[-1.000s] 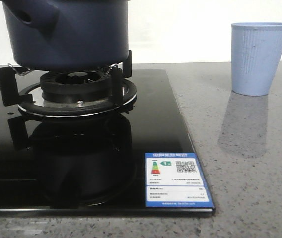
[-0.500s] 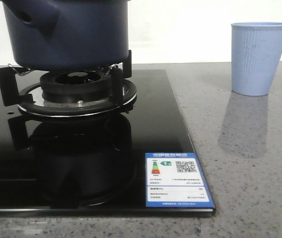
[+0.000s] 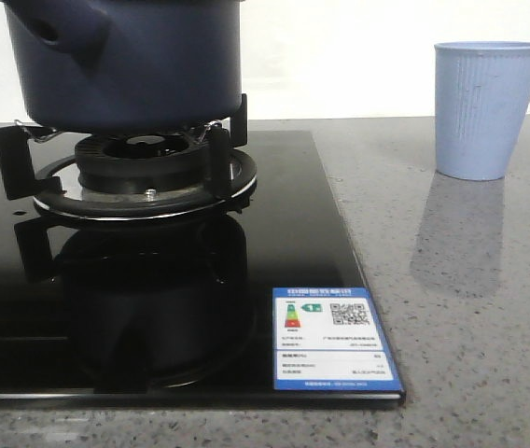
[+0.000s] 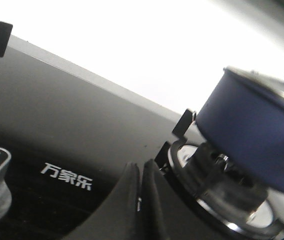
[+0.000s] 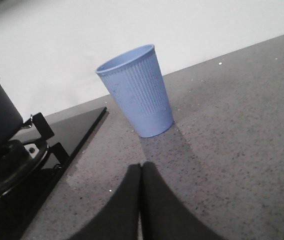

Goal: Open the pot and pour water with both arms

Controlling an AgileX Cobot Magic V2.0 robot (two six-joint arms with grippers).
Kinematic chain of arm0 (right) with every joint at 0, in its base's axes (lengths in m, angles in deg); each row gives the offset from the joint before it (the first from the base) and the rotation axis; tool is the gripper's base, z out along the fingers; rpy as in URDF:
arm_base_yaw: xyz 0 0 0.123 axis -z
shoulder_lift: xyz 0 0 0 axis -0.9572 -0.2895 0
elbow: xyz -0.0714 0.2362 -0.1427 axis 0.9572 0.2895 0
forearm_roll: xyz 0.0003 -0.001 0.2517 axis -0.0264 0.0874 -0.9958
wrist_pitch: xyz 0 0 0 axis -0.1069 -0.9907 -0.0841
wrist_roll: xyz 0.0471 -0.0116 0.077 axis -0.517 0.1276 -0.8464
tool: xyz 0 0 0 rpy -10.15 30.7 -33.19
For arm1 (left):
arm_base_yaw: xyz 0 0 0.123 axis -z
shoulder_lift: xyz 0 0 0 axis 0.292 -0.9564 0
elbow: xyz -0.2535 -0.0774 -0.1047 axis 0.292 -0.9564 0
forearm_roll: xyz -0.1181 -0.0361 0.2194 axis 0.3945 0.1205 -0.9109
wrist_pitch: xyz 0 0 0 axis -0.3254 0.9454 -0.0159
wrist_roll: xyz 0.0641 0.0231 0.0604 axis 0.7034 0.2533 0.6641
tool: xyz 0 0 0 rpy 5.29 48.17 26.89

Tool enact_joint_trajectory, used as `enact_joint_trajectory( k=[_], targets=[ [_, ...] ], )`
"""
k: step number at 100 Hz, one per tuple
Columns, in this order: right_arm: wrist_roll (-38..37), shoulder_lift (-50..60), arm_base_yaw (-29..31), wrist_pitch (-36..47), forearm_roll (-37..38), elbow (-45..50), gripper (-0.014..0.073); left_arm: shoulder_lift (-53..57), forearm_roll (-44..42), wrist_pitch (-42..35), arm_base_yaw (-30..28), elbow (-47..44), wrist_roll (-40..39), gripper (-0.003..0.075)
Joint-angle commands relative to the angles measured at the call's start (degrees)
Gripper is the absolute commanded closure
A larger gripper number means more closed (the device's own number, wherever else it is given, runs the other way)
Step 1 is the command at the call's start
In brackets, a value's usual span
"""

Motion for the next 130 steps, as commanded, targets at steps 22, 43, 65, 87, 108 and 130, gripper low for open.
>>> enact_joint_trajectory(
  k=[22, 43, 65, 87, 108, 130],
  targets=[
    [0.6, 1.0, 0.3, 6.0, -5.0, -3.4, 0.0654, 1.4, 5.3, -4.6, 0.0, 3.7, -0.6, 0.0739],
    [1.5, -6.6, 0.3, -3.4, 5.3, -14.7, 0.0654, -6.4, -5.4, 5.8, 0.0, 19.1, 1.7, 0.0739],
    [1.5, -23.1, 0.3, -14.6, 13.1, -28.9, 0.0655, -21.0, -5.6, 13.5, 0.4, 34.7, 8.8, 0.0739],
    [1.5, -32.3, -0.7, -17.8, 13.3, -36.9, 0.0663, -31.3, 0.1, 20.7, 3.1, 43.5, 19.7, 0.0738],
    [3.9, -34.9, -4.6, -16.2, 13.3, -39.8, 0.0647, -37.4, 18.6, 19.5, 8.0, 44.6, 38.1, 0.0723],
    [3.9, -34.9, -6.4, -16.2, 13.3, -39.9, 0.0326, -42.9, 27.7, 18.8, 10.9, 44.6, 45.4, 0.0437]
  ],
)
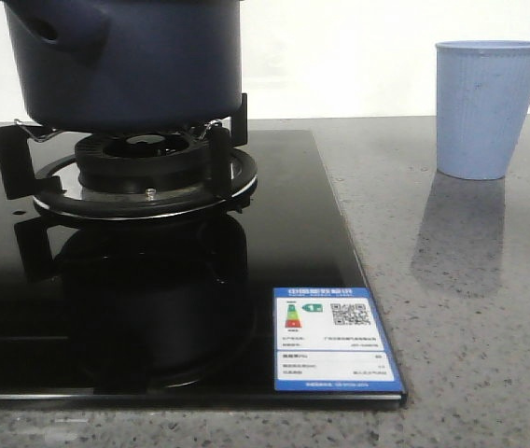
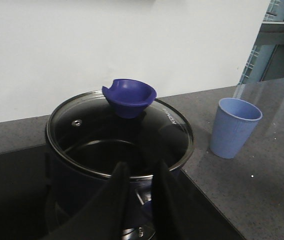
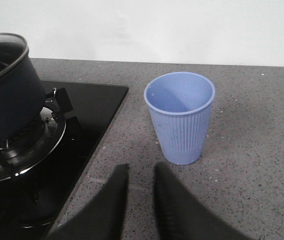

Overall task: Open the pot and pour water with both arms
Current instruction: 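Grasp the blue lid knob with the left gripper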

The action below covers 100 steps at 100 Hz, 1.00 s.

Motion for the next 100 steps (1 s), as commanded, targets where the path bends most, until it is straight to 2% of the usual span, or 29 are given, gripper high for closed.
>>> enact_joint_trajectory(
  k=[1, 6, 10, 15, 22, 34, 49, 66, 100],
  targets=[
    [0.7, -0.5, -0.2, 4.5, 0.6, -2.1, 0.031, -1.9, 6.5, -3.5, 1.2, 2.0, 4.0, 0.0408],
    [0.7, -0.5, -0.2, 4.5, 0.6, -2.1, 0.0192, -3.1, 8.3, -3.5, 1.8, 2.0, 5.9, 0.0311],
    [0.7, -0.5, -0.2, 4.5, 0.6, -2.1, 0.0141, -3.7, 9.4, -3.5, 2.2, 2.0, 7.1, 0.0246],
    [0.7, -0.5, -0.2, 4.3, 0.6, -2.1, 0.0106, -4.5, 10.5, -3.5, 2.5, 2.0, 9.1, 0.021],
    [0.7, -0.5, -0.2, 4.2, 0.6, -2.1, 0.0104, -5.7, 12.2, -3.5, 3.1, 2.2, 11.8, 0.0215],
    [0.7, -0.5, -0.2, 4.1, 0.4, -2.1, 0.0104, -8.8, 12.5, -3.5, 4.1, 4.4, 13.1, 0.0248],
    [0.7, -0.5, -0.2, 4.0, 0.4, -2.1, 0.0104, -13.6, 12.4, -4.2, 4.2, 8.0, 14.0, 0.0255],
    [0.7, -0.5, -0.2, 4.0, 0.4, -2.1, 0.0104, -18.8, 12.4, -3.9, 4.2, 11.3, 15.4, 0.0146],
    [0.7, -0.5, -0.2, 4.0, 0.4, -2.1, 0.0104, -27.3, 12.8, -3.3, 4.3, 17.7, 16.2, 0.0141]
  ],
)
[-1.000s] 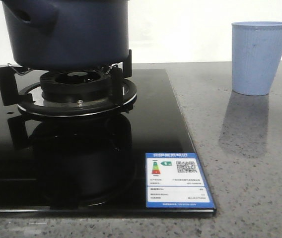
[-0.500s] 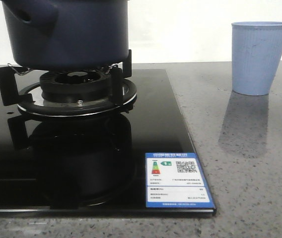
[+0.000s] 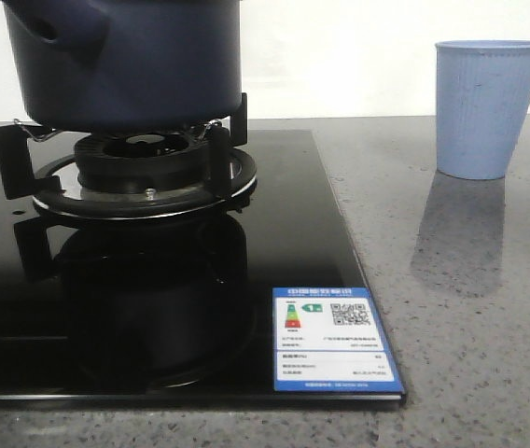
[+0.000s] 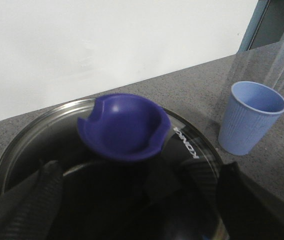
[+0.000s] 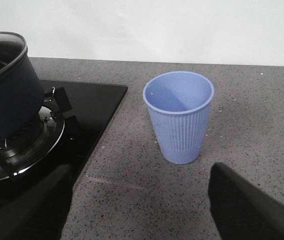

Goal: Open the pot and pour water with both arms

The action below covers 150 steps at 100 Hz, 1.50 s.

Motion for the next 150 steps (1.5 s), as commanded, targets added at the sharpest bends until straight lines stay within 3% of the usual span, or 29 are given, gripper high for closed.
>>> enact_joint_trajectory(
  k=[1, 58, 68, 87, 94, 136, 150],
  targets=[
    [0.7, -0.5, -0.1, 4.1, 0.4, -2.1, 0.0104, -0.7, 2.4, -1.3, 0.5, 3.7, 0.5, 0.0141],
    [0.7, -0.5, -0.1, 4.1, 0.4, -2.1, 0.0104, -10.9, 2.6, 0.1, 0.5, 10.6, 0.5, 0.0157],
    [0.7, -0.5, -0.1, 4.1, 0.4, -2.1, 0.0104, -11.0, 2.6, 0.4, 0.5, 10.6, 2.8, 0.022],
    [0.7, -0.5, -0.1, 4.1, 0.4, -2.1, 0.0104, -11.0, 2.9, 0.4, 0.5, 10.6, 3.5, 0.0415],
    [0.7, -0.5, -0.1, 4.1, 0.4, -2.1, 0.0104, -11.0, 2.9, 0.4, 0.5, 10.6, 3.5, 0.0447],
    [0.7, -1.7, -0.1, 2.8, 3.4, -1.8, 0.0104, -7.5, 4.1, 0.8, 0.2, 12.5, 3.5, 0.0445],
    [0.7, -2.8, -0.1, 8.7, 3.4, 2.3, 0.0104, -4.4, 2.2, -1.8, 0.2, 12.9, 3.5, 0.0445]
  ],
)
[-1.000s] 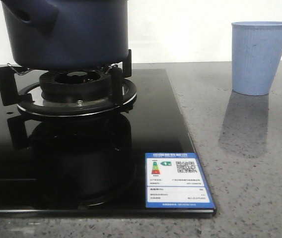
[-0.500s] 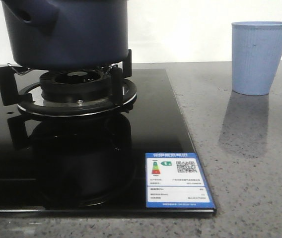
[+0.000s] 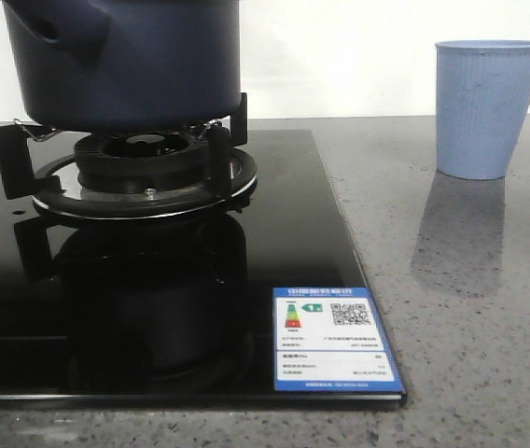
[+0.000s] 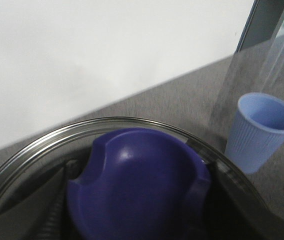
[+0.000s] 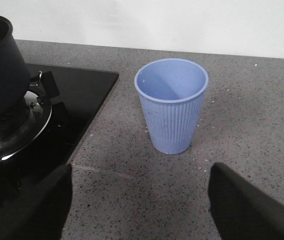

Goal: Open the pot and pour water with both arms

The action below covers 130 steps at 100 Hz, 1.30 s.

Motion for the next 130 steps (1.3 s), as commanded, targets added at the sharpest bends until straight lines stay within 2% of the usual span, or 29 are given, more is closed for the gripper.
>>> enact_joint_trajectory(
  k=[1, 28, 58, 83, 103, 130],
  targets=[
    [0.7, -0.8, -0.1, 9.0, 0.8, 1.2, 0.0104, 4.3, 1.0, -4.0, 0.0, 2.7, -0.1, 0.0445],
    [0.7, -5.0, -0.1, 30.0, 0.3, 12.7, 0.0104, 8.8, -2.2, -9.0, 0.0, 2.7, -0.1, 0.0445],
    [0.7, -21.3, -0.1, 47.5, 0.2, 13.0, 0.0104, 10.0, -2.6, -11.6, 0.0, 2.7, -0.1, 0.0445],
    [0.7, -32.7, -0.1, 63.9, 0.2, 13.0, 0.0095, 10.0, -0.7, -9.1, -4.6, 2.7, -0.3, 0.0445],
    [0.6, -35.9, -0.1, 65.9, 0.2, 13.0, -0.0022, 10.0, -0.3, -7.3, -6.0, 2.7, -0.3, 0.0445],
    [0.6, -41.2, -0.1, 70.4, -0.2, 10.6, -0.0026, 10.0, -0.2, -7.3, -6.0, 2.7, -0.3, 0.0445]
  ],
)
